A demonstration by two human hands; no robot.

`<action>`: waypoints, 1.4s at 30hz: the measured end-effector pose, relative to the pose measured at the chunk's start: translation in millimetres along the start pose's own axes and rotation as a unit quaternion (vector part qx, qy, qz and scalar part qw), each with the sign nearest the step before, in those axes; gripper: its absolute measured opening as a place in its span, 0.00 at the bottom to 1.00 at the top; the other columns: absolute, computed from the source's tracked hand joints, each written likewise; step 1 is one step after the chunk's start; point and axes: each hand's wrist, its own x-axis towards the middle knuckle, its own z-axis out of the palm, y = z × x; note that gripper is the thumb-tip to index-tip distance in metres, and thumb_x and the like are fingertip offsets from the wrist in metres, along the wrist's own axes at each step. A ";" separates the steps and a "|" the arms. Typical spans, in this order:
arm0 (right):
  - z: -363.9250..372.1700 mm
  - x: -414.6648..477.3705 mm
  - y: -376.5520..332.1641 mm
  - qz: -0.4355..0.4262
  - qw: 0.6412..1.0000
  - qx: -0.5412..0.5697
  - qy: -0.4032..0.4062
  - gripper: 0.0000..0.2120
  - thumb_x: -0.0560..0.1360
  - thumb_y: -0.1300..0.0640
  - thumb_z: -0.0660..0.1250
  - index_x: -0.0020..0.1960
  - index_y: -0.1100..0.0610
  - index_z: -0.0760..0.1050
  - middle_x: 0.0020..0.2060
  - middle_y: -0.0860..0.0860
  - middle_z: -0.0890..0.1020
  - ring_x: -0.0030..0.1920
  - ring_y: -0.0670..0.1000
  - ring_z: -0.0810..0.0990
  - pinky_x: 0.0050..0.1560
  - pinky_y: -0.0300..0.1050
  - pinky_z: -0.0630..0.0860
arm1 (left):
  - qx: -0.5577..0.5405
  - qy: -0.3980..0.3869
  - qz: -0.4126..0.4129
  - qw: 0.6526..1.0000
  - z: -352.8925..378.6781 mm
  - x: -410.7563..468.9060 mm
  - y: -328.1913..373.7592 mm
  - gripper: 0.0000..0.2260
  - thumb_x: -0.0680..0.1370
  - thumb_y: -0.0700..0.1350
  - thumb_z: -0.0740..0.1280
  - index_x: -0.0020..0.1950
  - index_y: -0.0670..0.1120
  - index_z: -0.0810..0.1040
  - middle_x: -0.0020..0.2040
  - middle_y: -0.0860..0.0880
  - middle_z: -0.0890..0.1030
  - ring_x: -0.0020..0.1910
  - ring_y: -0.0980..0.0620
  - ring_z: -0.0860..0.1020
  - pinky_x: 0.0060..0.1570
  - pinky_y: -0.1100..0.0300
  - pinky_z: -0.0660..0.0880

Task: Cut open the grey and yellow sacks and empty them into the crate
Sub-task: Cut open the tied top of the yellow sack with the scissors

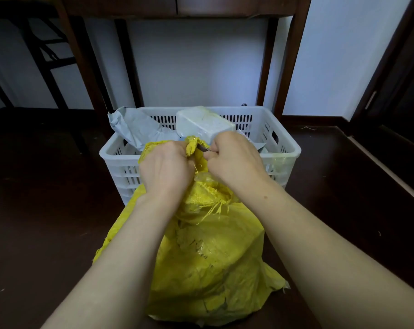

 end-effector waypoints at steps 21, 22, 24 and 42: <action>-56.9 24.9 32.1 0.122 0.919 0.348 0.138 0.12 0.72 0.65 0.64 0.30 0.60 0.75 0.19 0.47 0.76 0.19 0.45 0.67 0.21 0.33 0.61 | -0.032 -0.052 -0.151 0.987 -4.6 -12.8 -45.3 0.06 0.74 0.47 0.65 0.40 0.46 0.79 0.45 0.43 0.81 0.45 0.40 0.76 0.39 0.55 0.67; -56.4 22.5 35.2 0.140 0.920 0.349 0.106 0.12 0.73 0.66 0.63 0.30 0.60 0.75 0.20 0.48 0.76 0.20 0.47 0.66 0.22 0.34 0.61 | -0.052 -0.040 -0.136 0.988 -6.7 -11.0 -42.2 0.07 0.74 0.48 0.65 0.40 0.47 0.79 0.44 0.43 0.81 0.45 0.40 0.76 0.39 0.54 0.67; -35.2 15.0 35.8 0.168 0.932 0.320 0.011 0.13 0.75 0.64 0.64 0.32 0.61 0.74 0.25 0.52 0.76 0.26 0.50 0.66 0.25 0.38 0.61 | -0.102 -0.033 -0.097 0.989 -10.5 -9.2 -23.7 0.08 0.74 0.51 0.67 0.41 0.48 0.81 0.43 0.44 0.81 0.48 0.39 0.77 0.40 0.54 0.69; -8.1 21.6 69.7 0.183 0.921 0.340 0.047 0.12 0.68 0.65 0.73 0.30 0.54 0.75 0.23 0.48 0.73 0.21 0.44 0.69 0.21 0.34 0.63 | -0.391 -0.039 -0.223 0.892 -31.5 11.9 -15.4 0.10 0.72 0.52 0.73 0.40 0.46 0.81 0.46 0.42 0.79 0.47 0.46 0.78 0.50 0.54 0.74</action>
